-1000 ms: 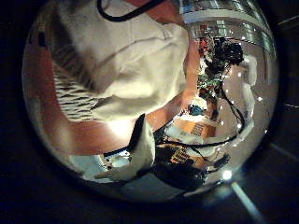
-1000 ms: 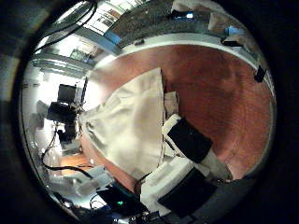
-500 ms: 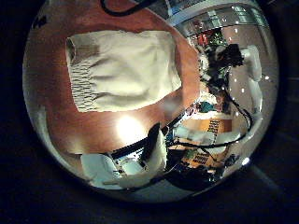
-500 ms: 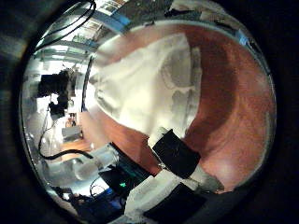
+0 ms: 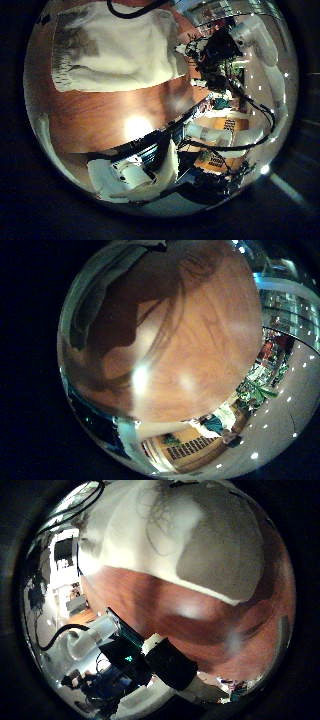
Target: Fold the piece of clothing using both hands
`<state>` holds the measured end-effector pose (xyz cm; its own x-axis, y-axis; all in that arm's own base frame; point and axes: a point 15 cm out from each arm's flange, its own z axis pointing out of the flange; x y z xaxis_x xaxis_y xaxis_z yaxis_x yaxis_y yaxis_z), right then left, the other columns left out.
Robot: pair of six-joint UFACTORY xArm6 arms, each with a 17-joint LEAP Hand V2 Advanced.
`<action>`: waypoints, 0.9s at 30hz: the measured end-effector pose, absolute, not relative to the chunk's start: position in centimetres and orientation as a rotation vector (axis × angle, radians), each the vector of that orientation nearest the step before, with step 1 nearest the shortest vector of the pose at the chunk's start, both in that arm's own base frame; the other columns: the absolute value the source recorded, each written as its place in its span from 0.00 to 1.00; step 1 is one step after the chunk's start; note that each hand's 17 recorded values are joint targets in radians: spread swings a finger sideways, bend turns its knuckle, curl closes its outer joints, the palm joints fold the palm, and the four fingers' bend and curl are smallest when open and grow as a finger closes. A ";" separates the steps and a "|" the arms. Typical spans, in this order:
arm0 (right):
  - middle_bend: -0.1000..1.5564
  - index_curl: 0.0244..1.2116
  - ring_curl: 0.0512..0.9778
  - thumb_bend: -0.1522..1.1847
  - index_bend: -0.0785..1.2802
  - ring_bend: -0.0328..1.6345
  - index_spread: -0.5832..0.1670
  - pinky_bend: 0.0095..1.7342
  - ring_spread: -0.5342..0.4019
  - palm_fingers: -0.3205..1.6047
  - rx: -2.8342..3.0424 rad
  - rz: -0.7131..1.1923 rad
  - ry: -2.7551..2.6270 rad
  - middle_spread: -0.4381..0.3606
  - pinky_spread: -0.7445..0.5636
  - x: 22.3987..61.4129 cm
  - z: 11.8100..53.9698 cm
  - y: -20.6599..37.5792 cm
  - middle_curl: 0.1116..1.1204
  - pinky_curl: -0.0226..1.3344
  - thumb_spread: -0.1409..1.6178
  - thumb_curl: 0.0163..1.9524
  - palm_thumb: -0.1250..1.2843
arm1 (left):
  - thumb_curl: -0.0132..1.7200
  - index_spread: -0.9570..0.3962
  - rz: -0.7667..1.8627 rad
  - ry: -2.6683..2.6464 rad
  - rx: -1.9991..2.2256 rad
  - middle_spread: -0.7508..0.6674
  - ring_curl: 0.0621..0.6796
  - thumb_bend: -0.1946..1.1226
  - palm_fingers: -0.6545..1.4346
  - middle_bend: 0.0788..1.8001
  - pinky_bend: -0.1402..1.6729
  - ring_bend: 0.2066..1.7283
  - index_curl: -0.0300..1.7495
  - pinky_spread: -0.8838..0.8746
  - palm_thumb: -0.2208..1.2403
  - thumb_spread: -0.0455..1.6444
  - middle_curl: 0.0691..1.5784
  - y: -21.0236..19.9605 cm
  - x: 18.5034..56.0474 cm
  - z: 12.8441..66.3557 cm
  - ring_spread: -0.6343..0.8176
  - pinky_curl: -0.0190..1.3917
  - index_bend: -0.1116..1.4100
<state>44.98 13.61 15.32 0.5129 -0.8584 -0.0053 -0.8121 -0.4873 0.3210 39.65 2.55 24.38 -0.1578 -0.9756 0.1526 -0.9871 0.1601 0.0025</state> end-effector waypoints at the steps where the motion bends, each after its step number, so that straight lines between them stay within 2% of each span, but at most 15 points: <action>1: 0.28 0.31 0.21 0.10 0.20 0.31 0.22 0.22 0.67 0.22 2.472 -0.245 -1.402 0.32 0.84 44.6 15.0 13.5 0.23 0.27 0.85 0.13 0.31 | 0.19 0.65 0.143 -2.298 1.953 0.80 0.32 0.13 0.31 0.05 0.22 0.20 0.23 0.85 0.26 0.67 0.10 2.4 39.4 24.2 0.79 0.33 0.19; 7: 0.25 0.29 0.20 0.10 0.19 0.28 0.23 0.19 0.68 0.24 2.411 -0.269 -1.366 0.36 0.84 42.7 14.4 11.6 0.23 0.25 0.85 0.12 0.29 | 0.19 0.65 0.136 -2.316 1.933 0.79 0.31 0.13 0.31 0.05 0.23 0.21 0.23 0.84 0.26 0.67 0.10 1.8 39.1 24.2 0.79 0.31 0.19; 14: 0.24 0.28 0.20 0.11 0.18 0.26 0.24 0.17 0.69 0.25 2.303 -0.317 -1.410 0.39 0.84 39.9 14.1 6.1 0.23 0.24 0.85 0.11 0.28 | 0.19 0.65 0.123 -2.327 1.930 0.78 0.30 0.13 0.31 0.05 0.24 0.21 0.23 0.83 0.27 0.68 0.10 2.1 39.4 24.1 0.79 0.29 0.19; 27: 0.22 0.25 0.20 0.11 0.18 0.24 0.25 0.15 0.68 0.27 2.190 -0.291 -1.578 0.39 0.84 35.7 16.4 -3.9 0.24 0.24 0.86 0.11 0.28 | 0.19 0.65 0.054 -2.346 1.871 0.78 0.29 0.13 0.31 0.05 0.25 0.22 0.22 0.83 0.29 0.70 0.11 1.3 38.4 23.2 0.79 0.27 0.19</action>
<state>35.67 -3.95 16.36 0.3324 -0.9401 0.0756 -0.8515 -0.2646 0.4528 38.45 1.34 23.16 -0.2166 -0.9673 0.1318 -0.9723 0.2259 0.0595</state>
